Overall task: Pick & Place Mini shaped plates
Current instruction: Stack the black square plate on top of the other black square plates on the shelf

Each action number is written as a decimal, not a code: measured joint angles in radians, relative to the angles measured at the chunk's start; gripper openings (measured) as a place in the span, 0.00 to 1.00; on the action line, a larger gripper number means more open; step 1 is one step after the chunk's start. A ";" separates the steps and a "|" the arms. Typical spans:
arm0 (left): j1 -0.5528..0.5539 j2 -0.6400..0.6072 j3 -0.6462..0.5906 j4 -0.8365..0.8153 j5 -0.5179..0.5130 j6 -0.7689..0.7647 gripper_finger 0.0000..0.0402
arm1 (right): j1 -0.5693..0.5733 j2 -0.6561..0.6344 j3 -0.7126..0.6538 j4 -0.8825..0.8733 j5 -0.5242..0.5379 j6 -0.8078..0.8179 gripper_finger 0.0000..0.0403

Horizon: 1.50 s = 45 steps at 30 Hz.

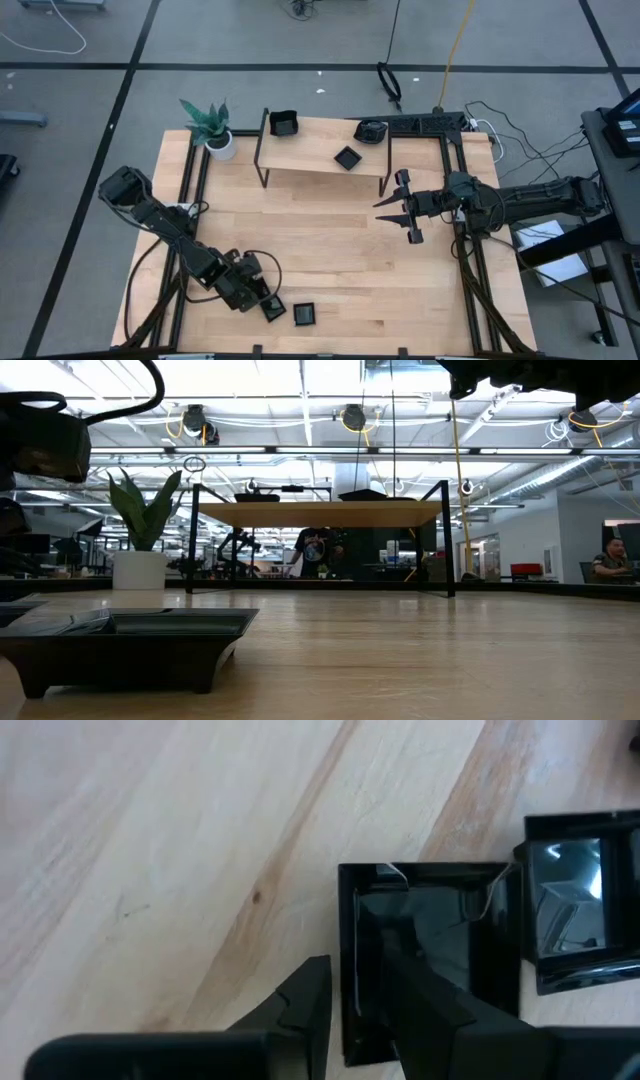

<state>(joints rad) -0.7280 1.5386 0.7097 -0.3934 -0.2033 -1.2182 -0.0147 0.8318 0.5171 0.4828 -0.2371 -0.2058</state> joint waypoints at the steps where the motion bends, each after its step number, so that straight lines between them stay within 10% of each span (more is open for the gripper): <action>1: 0.001 -0.005 0.000 0.002 -0.008 0.000 0.23 | 0.000 0.000 0.000 0.000 0.000 0.000 0.30; 45: 0.010 -0.007 0.000 -0.005 -0.015 -0.014 0.15 | 0.000 0.000 0.001 -0.001 0.000 0.003 0.30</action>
<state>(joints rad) -0.7181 1.5318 0.7101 -0.3988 -0.2180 -1.2320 -0.0151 0.8318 0.5179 0.4820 -0.2373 -0.2028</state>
